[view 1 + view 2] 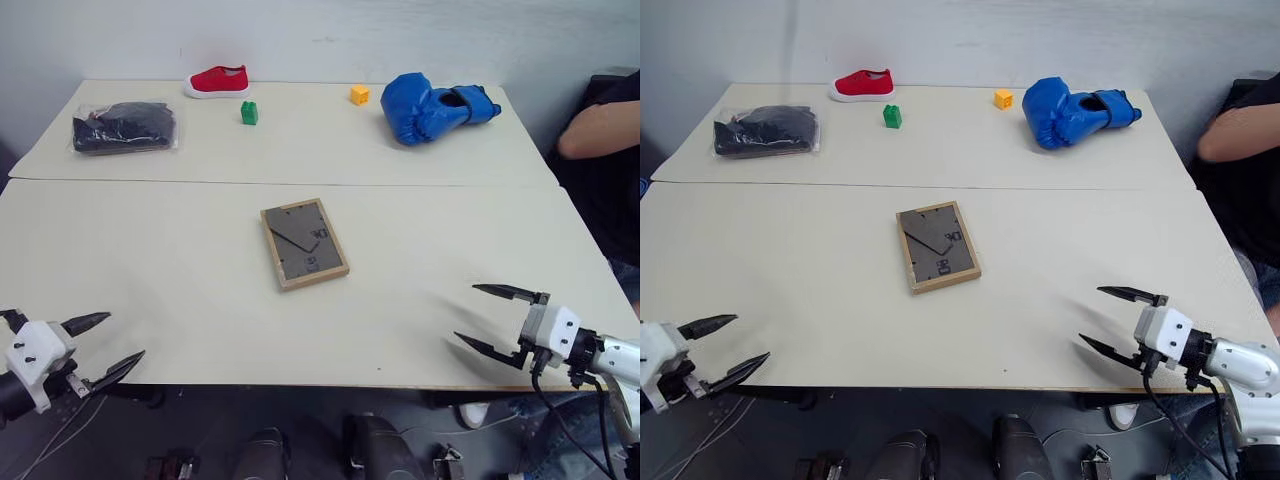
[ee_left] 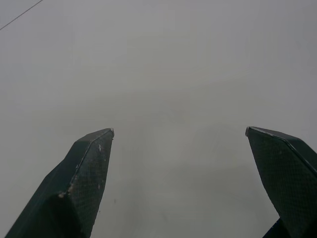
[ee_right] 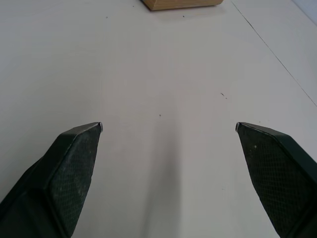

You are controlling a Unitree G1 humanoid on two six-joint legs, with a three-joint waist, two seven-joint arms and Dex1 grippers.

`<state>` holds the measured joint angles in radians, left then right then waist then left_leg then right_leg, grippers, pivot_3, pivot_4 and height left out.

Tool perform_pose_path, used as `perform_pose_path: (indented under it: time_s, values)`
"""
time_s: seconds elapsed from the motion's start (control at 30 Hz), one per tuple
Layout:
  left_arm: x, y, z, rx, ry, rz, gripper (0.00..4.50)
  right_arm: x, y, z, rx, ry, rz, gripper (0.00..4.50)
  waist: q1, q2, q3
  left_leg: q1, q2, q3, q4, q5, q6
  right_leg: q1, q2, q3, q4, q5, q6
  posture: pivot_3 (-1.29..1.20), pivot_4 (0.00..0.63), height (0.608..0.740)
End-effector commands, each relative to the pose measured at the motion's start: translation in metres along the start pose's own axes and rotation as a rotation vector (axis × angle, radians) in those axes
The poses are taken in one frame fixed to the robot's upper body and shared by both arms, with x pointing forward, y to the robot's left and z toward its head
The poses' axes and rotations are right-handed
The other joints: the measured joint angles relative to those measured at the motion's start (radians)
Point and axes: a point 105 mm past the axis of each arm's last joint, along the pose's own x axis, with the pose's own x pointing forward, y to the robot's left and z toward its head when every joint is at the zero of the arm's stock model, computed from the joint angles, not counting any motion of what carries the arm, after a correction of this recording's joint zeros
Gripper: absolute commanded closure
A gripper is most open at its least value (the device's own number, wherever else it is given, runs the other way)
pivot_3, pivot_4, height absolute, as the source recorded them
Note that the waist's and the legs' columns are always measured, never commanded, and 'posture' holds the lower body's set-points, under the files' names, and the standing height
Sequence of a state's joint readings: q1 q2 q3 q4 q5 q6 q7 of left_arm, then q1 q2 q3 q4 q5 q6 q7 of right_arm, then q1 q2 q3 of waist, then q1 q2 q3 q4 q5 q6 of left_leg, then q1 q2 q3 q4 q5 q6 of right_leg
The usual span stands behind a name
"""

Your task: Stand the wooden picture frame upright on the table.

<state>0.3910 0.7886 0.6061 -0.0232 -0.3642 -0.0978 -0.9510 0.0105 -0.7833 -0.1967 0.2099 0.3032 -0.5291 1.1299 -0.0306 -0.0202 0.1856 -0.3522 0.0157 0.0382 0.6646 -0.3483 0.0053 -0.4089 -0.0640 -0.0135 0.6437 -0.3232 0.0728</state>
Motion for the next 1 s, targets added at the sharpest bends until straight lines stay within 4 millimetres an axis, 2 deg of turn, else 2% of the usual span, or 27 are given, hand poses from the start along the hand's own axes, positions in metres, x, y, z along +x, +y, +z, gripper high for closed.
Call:
perform_pose_path:
  time_s: [0.03, 0.1, 0.2, 0.3, 0.37, 0.5, 0.6, 0.67, 0.7, 0.73, 0.87, 1.0]
  values:
    - [0.001, 0.000, 0.004, 0.022, 0.007, -0.002, 0.00, 0.006, -0.001, 0.005, -0.014, -0.046, 0.006, 0.04, 0.000, 0.000, 0.000, 0.000, 0.000, 0.000, 0.000, 0.000, 0.000, 0.000, 0.000, 0.000, 0.000, 0.000, 0.000, 0.00, 0.150, 0.740]
    - [0.005, 0.001, 0.012, -0.032, -0.040, 0.001, 0.00, 0.012, -0.003, 0.007, 0.028, -0.069, 0.008, 0.04, 0.001, 0.000, 0.000, 0.000, 0.000, 0.000, 0.000, 0.000, 0.000, 0.000, 0.000, 0.000, 0.000, 0.000, 0.000, 0.00, 0.150, 0.740]
    - [0.015, -0.011, 0.028, -0.137, -0.067, -0.099, 0.00, 0.030, -0.009, 0.019, 0.084, -0.128, 0.028, 0.04, 0.000, 0.000, 0.000, 0.000, 0.000, -0.001, 0.001, 0.000, 0.000, 0.000, 0.000, 0.000, 0.000, 0.000, 0.000, 0.00, 0.150, 0.740]
    - [0.053, 0.009, 0.044, -0.179, -0.069, 0.050, 0.60, 0.060, -0.031, 0.023, 0.117, -0.114, -0.016, 0.62, 0.002, 0.002, 0.001, 0.000, 0.000, -0.001, 0.001, 0.001, -0.001, 0.000, -0.001, -0.001, 0.002, 0.000, 0.000, 0.00, 0.150, 0.740]
    - [0.073, 0.014, 0.052, -0.233, -0.075, 0.102, 1.19, 0.078, -0.042, 0.026, 0.103, -0.104, -0.036, 1.28, 0.003, 0.002, 0.001, 0.000, -0.001, -0.002, 0.002, 0.001, -0.002, 0.000, -0.001, -0.002, 0.003, 0.000, 0.000, 0.00, 0.150, 0.740]
    - [0.122, -0.001, 0.071, -0.287, -0.091, 0.060, 2.43, 0.117, -0.057, 0.022, 0.069, -0.032, -0.075, 2.68, 0.002, 0.001, 0.000, -0.003, -0.001, -0.001, 0.002, 0.005, -0.008, -0.003, -0.001, -0.002, 0.004, 0.001, 0.001, 0.00, 0.150, 0.740]
    - [0.158, -0.006, 0.079, -0.282, -0.085, 0.080, 3.25, 0.150, -0.058, 0.032, 0.045, -0.061, -0.094, 3.60, 0.002, 0.001, 0.000, -0.005, -0.001, 0.000, 0.003, 0.005, -0.009, -0.005, 0.000, -0.003, 0.008, 0.001, 0.001, 0.00, 0.150, 0.740]
    - [0.175, -0.008, 0.082, -0.288, -0.073, 0.103, 3.89, 0.167, -0.058, 0.040, 0.034, -0.082, -0.103, 4.29, -0.003, 0.001, 0.000, -0.006, -0.001, 0.001, 0.006, 0.005, -0.009, -0.006, 0.001, -0.004, 0.008, 0.001, 0.001, 0.00, 0.150, 0.740]
    - [0.182, -0.009, 0.085, -0.292, -0.075, 0.104, 4.20, 0.173, -0.057, 0.044, 0.037, -0.092, -0.110, 4.50, -0.003, 0.001, 0.000, -0.007, -0.001, 0.001, 0.006, 0.005, -0.009, -0.006, 0.001, -0.003, 0.008, 0.001, 0.001, 0.00, 0.150, 0.740]
    - [0.186, -0.010, 0.086, -0.293, -0.076, 0.106, 4.49, 0.176, -0.058, 0.045, 0.040, -0.099, -0.115, 4.50, -0.004, 0.001, 0.000, -0.007, -0.001, 0.001, 0.008, 0.005, -0.009, -0.006, 0.001, -0.003, 0.010, 0.001, 0.001, 0.00, 0.150, 0.740]
    - [0.207, -0.032, 0.098, -0.276, -0.070, 0.023, 4.49, 0.193, -0.038, 0.057, 0.052, -0.125, -0.029, 4.50, 0.000, 0.001, 0.000, -0.007, 0.000, 0.000, 0.011, 0.005, -0.009, -0.005, 0.001, -0.004, 0.011, 0.001, 0.001, 0.00, 0.150, 0.740]
    - [0.211, -0.050, 0.097, -0.272, -0.041, -0.062, 4.49, 0.193, -0.021, 0.067, 0.051, -0.151, 0.038, 4.50, 0.003, 0.001, 0.000, -0.007, -0.001, 0.000, 0.012, 0.005, -0.009, -0.005, 0.001, -0.004, 0.012, 0.001, 0.001, 0.00, 0.150, 0.740]
